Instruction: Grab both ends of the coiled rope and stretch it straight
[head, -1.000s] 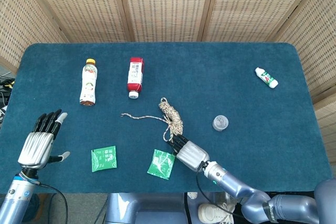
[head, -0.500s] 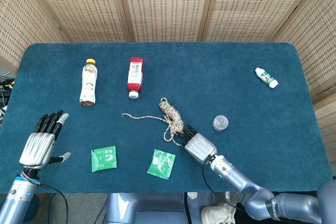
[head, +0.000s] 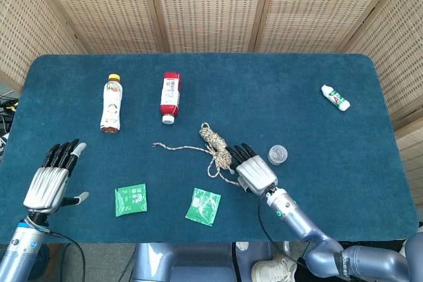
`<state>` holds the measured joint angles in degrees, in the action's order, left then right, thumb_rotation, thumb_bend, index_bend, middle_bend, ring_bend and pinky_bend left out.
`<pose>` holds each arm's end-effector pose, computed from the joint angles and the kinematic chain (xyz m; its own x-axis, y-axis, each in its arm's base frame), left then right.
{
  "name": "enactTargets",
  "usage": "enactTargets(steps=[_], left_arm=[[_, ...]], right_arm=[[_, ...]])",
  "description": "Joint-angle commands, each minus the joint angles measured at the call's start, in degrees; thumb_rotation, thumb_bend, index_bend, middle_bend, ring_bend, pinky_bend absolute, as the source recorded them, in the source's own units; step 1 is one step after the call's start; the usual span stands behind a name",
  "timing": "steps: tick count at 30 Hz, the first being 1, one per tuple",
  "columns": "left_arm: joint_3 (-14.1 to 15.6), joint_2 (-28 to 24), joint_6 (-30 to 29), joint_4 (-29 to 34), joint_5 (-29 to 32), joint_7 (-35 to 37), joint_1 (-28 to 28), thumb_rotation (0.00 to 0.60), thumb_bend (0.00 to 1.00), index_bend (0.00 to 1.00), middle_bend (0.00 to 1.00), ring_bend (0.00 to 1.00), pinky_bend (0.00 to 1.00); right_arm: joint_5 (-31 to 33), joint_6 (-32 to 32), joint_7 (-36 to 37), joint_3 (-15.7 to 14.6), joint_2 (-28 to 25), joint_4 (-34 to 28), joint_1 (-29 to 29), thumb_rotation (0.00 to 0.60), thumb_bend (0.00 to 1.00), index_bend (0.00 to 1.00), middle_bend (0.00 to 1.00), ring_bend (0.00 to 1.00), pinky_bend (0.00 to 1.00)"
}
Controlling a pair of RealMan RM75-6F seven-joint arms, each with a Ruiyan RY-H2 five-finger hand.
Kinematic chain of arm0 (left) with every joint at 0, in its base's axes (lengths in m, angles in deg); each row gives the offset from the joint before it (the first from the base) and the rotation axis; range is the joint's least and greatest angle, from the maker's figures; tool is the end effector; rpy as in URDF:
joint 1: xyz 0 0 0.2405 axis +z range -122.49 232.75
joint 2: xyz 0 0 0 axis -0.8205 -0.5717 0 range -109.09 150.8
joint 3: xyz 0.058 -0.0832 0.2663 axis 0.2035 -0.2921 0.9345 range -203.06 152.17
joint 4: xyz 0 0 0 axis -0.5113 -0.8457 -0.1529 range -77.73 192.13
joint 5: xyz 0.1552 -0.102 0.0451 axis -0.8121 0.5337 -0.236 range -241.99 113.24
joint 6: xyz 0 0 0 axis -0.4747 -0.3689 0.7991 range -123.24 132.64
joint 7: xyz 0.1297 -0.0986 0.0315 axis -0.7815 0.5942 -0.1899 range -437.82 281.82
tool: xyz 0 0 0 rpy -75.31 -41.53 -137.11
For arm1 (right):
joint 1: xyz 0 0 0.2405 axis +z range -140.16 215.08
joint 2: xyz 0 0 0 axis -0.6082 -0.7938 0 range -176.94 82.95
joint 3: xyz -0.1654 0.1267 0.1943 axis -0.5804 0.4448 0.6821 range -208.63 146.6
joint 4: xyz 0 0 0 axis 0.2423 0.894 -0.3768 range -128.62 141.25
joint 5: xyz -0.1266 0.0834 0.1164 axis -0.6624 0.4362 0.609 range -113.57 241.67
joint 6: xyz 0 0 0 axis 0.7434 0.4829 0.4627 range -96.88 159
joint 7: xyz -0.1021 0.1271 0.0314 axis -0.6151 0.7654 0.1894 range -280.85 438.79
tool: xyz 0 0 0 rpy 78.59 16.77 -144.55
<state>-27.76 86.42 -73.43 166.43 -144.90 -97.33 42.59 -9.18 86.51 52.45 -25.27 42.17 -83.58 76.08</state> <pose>-0.2598 0.2309 0.1425 0.4168 0.1190 0.9012 0.9075 -0.1121 -0.4049 -0.1578 -0.3293 -0.0255 0.5655 -0.2367 0.7900 -0.7545 -0.5354 0.3796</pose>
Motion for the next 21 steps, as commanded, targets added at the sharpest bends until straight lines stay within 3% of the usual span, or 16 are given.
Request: enactTargets(steps=[1, 9, 21], left_arm=[[0.0, 0.0, 0.1, 0.0, 0.0, 0.0, 0.0, 0.6, 0.0, 0.0, 0.0, 0.0, 0.0], [-0.1, 0.0, 0.4, -0.1, 0.4, 0.0, -0.2, 0.6, 0.0, 0.0, 0.0, 0.0, 0.0], [0.0, -0.2, 0.4, -0.1, 0.4, 0.2, -0.2, 0.6, 0.0, 0.0, 0.0, 0.0, 0.0]], right_arm=[[0.9, 1.6, 2.5, 0.7, 3.2, 2.6, -1.0, 0.6, 0.39, 0.47, 0.0, 0.0, 0.0], [8.2, 1.6, 0.0, 2.0, 6.9, 3.0, -1.5, 0.6, 0.36, 0.5, 0.0, 0.0, 0.0], [12.3, 4.4, -4.3, 1.2, 10.6, 4.4, -2.6, 0.6, 0.36, 0.5, 0.0, 0.0, 0.0]])
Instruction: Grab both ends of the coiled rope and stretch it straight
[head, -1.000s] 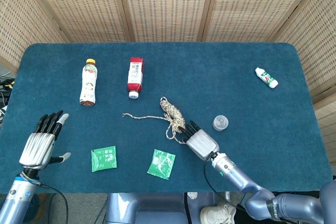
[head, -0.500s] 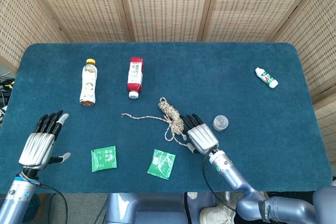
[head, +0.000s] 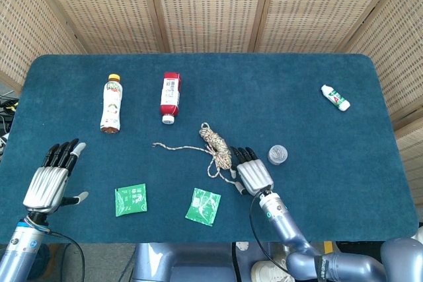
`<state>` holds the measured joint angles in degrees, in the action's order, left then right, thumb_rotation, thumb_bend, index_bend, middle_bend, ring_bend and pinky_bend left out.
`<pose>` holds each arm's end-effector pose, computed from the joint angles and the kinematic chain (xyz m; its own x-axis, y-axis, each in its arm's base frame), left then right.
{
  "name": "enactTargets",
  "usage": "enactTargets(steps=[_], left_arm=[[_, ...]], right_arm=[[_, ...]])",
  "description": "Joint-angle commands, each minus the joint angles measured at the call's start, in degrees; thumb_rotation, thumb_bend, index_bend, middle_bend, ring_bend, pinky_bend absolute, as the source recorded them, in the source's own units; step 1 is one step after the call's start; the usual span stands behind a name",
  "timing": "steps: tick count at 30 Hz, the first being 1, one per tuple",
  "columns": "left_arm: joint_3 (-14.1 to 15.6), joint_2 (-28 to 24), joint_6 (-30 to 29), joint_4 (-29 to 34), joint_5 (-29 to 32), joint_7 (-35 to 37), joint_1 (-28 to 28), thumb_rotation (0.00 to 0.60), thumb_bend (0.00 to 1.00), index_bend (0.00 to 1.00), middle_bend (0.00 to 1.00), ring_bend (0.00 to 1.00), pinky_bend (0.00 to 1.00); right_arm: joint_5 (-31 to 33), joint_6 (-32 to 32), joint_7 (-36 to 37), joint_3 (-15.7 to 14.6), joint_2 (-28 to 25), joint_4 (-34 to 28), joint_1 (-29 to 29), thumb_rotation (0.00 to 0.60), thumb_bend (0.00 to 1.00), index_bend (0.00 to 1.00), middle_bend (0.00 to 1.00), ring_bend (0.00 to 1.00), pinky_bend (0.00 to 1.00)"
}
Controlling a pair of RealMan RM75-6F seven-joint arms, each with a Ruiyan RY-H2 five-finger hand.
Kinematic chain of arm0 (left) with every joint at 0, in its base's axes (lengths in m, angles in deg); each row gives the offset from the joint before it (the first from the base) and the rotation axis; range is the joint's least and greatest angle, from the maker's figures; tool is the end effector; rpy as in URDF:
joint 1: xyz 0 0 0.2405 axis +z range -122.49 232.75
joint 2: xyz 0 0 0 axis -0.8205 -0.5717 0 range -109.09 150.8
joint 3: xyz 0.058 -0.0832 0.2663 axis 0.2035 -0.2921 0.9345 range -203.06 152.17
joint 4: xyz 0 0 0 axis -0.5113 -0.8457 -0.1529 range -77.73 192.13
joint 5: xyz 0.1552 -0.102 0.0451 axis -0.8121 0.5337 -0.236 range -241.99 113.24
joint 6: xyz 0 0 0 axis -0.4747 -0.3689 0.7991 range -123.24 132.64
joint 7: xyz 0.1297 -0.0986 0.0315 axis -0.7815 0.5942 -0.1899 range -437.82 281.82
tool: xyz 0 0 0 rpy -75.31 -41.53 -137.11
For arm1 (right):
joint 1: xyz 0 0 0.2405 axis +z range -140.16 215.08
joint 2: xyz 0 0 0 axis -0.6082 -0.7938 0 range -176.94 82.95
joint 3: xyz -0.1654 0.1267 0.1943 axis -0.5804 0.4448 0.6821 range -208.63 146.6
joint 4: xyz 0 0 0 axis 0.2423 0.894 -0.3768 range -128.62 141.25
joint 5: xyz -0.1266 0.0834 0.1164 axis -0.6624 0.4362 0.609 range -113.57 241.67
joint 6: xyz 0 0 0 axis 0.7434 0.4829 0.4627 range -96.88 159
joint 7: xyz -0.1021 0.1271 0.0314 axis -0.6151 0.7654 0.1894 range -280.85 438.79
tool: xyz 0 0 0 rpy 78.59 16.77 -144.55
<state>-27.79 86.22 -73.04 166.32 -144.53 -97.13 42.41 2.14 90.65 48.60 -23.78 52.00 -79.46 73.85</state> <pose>-0.2609 0.2319 0.1427 0.4179 0.1251 0.8998 0.9072 -0.1101 -0.4060 -0.1700 -0.3231 -0.0661 0.4467 -0.3257 0.8333 -0.8766 -0.3455 0.3349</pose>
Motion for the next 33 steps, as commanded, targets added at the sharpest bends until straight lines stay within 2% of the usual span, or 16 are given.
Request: enactTargets(steps=[1, 14, 20, 33], left_arm=[[0.0, 0.0, 0.0, 0.0, 0.0, -0.1, 0.0, 0.6, 0.0, 0.0, 0.0, 0.0, 0.0], [0.0, 0.3, 0.1, -0.1, 0.3, -0.6, -0.1, 0.6, 0.0, 0.0, 0.0, 0.0, 0.0], [0.0, 0.4, 0.1, -0.1, 0.3, -0.8, -0.1, 0.6, 0.0, 0.0, 0.0, 0.0, 0.0], [0.1, 0.4, 0.1, -0.1, 0.3, -0.8, -0.1, 0.6, 0.0, 0.0, 0.0, 0.0, 0.0]], right_arm=[[1.2, 0.3, -0.7, -0.3, 0.9, 0.4, -0.4, 0.6, 0.36, 0.49, 0.0, 0.0, 0.0], [2.1, 0.2, -0.5, -1.1, 2.0, 3.0, -1.1, 0.6, 0.36, 0.48, 0.0, 0.0, 0.0], [1.6, -0.1, 0.4, -1.0, 2.0, 3.1, -1.1, 0.6, 0.37, 0.51, 0.0, 0.0, 0.0], [1.8, -0.9, -0.2, -0.7, 2.7, 3.6, -0.5, 0.6, 0.46, 0.57, 0.0, 0.0, 0.0]])
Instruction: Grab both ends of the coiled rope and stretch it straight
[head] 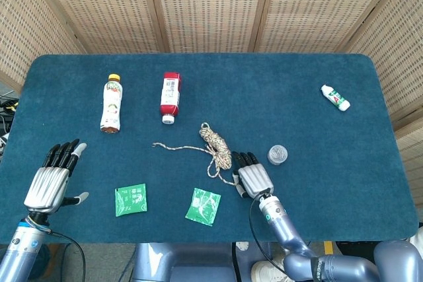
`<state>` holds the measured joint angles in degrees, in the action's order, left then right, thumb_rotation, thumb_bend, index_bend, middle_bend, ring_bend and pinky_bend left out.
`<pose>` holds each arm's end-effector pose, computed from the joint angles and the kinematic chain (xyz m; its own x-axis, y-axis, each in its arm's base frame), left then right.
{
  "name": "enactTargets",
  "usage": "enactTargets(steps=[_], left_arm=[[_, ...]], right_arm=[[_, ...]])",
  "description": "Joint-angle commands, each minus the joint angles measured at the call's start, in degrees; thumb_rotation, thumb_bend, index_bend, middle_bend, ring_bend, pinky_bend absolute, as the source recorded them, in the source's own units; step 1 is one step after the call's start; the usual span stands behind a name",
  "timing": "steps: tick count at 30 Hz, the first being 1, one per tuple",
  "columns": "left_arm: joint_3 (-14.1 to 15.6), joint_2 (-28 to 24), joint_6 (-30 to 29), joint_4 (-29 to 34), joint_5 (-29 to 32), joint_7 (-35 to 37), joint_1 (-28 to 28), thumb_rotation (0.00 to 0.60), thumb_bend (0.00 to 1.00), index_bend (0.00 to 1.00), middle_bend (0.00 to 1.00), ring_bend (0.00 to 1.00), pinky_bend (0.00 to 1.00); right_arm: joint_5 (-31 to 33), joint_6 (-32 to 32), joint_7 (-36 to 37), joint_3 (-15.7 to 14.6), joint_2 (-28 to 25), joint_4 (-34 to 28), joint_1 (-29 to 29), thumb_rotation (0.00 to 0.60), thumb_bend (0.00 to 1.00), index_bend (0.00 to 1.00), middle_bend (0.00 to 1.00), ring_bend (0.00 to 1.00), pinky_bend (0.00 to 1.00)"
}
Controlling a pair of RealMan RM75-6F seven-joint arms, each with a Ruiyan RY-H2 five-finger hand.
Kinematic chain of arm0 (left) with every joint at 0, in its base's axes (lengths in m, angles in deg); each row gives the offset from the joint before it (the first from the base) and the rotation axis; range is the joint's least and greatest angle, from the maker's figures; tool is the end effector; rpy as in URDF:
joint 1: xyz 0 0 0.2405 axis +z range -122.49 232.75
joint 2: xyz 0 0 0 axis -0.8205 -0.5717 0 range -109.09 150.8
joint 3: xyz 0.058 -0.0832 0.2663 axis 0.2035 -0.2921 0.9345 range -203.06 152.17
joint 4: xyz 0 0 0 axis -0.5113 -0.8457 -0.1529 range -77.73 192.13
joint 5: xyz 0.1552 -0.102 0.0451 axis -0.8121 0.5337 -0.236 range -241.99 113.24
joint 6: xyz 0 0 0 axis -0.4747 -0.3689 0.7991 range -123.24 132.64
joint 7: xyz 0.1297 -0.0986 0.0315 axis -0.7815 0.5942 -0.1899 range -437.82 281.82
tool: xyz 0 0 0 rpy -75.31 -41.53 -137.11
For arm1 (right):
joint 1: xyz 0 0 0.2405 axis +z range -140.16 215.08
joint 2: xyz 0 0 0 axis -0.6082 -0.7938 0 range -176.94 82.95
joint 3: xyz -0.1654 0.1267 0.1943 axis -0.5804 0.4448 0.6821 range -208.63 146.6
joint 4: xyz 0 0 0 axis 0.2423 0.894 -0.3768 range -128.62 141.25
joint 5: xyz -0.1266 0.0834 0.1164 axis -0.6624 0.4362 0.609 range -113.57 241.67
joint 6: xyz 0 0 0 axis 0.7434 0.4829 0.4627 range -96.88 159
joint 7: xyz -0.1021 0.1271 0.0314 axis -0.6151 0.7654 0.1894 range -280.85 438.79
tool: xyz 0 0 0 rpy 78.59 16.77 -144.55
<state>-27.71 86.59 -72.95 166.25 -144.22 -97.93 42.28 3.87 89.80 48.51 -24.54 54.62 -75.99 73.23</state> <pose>-0.2611 0.2322 0.1404 0.4255 0.1283 0.8958 0.9038 -0.1098 -0.4136 -0.1817 -0.3186 -0.0831 0.4497 -0.3626 0.8163 -0.8834 -0.3150 0.3468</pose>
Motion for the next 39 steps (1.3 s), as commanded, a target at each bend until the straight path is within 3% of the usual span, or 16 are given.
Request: enactTargets(steps=[1, 16, 22, 24, 26, 31, 39], left_arm=[[0.0, 0.0, 0.1, 0.0, 0.1, 0.0, 0.0, 0.6, 0.0, 0.0, 0.0, 0.0, 0.0], [-0.7, 0.9, 2.2, -0.9, 2.3, -0.8, -1.4, 0.6, 0.0, 0.0, 0.0, 0.0, 0.0], [-4.4, 3.9, 6.9, -3.6, 6.3, -2.4, -6.1, 0.6, 0.0, 0.0, 0.0, 0.0, 0.0], [-6.4, 5.9, 8.7, -4.9, 8.1, -3.6, -8.6, 0.6, 0.0, 0.05, 0.0, 0.0, 0.0], [-8.1, 8.1, 10.3, -6.5, 9.3, -4.7, -11.1, 0.6, 0.0, 0.19, 0.0, 0.0, 0.0], [-11.3, 15.5, 13.4, -12.2, 13.1, -8.9, -17.3, 0.6, 0.02, 0.4, 0.0, 0.0, 0.0], [-14.5, 27.2, 16.6, -24.0, 22.0, -14.4, -25.1, 0.6, 0.16, 0.48, 0.0, 0.0, 0.0]], right_arm=[[0.1, -0.1, -0.2, 0.0, 0.1, 0.2, 0.1, 0.6, 0.47, 0.58, 0.0, 0.0, 0.0], [-5.0, 3.4, 2.1, 0.2, 0.0, 1.3, -0.7, 0.6, 0.46, 0.67, 0.0, 0.0, 0.0], [-6.4, 3.4, 2.6, -0.2, -0.2, 1.6, -0.8, 0.6, 0.46, 0.68, 0.0, 0.0, 0.0], [-6.7, 3.3, 2.7, -0.2, -0.2, 1.8, -0.8, 0.6, 0.46, 0.68, 0.0, 0.0, 0.0], [-6.8, 3.2, 2.7, -0.2, -0.2, 1.8, -0.8, 0.6, 0.46, 0.68, 0.0, 0.0, 0.0], [-7.3, 2.8, 3.1, -0.2, -0.4, 1.8, -0.9, 0.6, 0.46, 0.69, 0.0, 0.0, 0.0], [-7.7, 1.8, 4.0, -0.3, -0.3, 2.3, -0.8, 0.6, 0.46, 0.69, 0.0, 0.0, 0.0]])
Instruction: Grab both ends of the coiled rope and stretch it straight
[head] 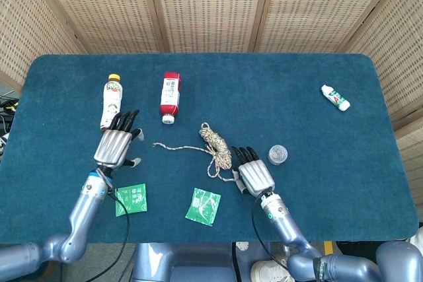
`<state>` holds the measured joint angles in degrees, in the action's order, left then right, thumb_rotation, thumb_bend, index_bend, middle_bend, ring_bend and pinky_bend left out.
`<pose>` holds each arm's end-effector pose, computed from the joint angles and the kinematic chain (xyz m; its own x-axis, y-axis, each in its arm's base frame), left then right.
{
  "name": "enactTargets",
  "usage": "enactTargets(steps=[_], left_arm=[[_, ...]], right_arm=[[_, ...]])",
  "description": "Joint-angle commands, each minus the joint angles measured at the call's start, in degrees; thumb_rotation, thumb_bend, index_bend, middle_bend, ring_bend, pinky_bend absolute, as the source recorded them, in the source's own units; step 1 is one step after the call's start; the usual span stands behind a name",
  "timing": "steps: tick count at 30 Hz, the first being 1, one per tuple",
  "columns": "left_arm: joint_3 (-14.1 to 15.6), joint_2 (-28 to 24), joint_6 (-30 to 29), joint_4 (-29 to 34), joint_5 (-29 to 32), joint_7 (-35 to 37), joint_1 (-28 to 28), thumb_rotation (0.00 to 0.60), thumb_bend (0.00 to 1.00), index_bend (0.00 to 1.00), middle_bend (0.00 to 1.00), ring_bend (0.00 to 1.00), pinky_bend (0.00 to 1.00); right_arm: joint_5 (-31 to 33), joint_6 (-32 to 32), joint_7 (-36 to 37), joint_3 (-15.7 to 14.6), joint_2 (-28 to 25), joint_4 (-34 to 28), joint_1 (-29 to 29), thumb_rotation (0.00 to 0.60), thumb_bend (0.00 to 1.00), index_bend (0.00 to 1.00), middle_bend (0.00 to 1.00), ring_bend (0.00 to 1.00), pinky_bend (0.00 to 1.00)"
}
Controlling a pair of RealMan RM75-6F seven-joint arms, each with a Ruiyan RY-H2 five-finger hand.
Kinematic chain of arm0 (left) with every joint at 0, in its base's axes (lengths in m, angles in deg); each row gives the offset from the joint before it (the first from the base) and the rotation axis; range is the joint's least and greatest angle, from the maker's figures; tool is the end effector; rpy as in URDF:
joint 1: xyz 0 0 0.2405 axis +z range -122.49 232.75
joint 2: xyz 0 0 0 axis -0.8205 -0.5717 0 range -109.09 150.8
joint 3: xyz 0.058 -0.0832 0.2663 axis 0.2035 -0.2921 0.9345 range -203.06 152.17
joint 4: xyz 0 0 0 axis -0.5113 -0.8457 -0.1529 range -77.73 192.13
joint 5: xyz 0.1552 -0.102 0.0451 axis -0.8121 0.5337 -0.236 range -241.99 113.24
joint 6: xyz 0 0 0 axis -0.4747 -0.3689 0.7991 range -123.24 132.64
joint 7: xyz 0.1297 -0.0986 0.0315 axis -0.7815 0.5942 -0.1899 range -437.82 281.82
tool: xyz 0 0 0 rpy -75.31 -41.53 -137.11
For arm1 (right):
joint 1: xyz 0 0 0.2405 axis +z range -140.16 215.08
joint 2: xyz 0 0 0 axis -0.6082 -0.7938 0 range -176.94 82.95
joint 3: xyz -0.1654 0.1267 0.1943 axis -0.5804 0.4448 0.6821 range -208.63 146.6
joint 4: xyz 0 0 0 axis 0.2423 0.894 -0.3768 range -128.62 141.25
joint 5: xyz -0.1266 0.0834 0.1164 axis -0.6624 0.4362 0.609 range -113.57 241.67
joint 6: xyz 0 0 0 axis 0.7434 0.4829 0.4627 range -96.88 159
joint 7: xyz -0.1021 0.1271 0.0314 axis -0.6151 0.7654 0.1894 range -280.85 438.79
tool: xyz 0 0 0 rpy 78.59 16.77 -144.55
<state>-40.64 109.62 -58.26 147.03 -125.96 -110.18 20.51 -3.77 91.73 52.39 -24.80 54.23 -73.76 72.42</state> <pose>-0.1859 0.3657 0.0252 0.4648 0.1335 0.8753 0.8738 -0.2291 -0.4290 -0.1789 -0.3218 -0.0729 0.4627 -0.2777 0.8419 -0.8610 -0.3672 0.3520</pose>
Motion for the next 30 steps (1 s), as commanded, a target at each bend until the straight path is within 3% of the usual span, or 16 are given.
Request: enactTargets(steps=[1, 14, 30], left_arm=[[-2.0, 5.6, 2.3, -6.6, 5.1, -2.3, -4.1, 0.6, 0.17, 0.49, 0.0, 0.0, 0.0], [-3.1, 14.5, 6.7, -19.7, 11.5, -0.3, -9.4, 0.6, 0.32, 0.49, 0.0, 0.0, 0.0], [-4.9, 20.5, 10.1, -28.7, 18.9, -0.9, -13.6, 0.6, 0.35, 0.49, 0.0, 0.0, 0.0]], right_arm=[[0.0, -0.3, 0.3, 0.0, 0.1, 0.2, 0.0, 0.6, 0.46, 0.69, 0.0, 0.0, 0.0], [-0.1, -1.3, 1.1, 0.2, 0.1, 1.1, 0.0, 0.6, 0.46, 0.69, 0.0, 0.0, 0.0], [-0.1, -1.8, 2.1, 0.5, 0.2, 1.3, -0.1, 0.6, 0.46, 0.69, 0.0, 0.0, 0.0]])
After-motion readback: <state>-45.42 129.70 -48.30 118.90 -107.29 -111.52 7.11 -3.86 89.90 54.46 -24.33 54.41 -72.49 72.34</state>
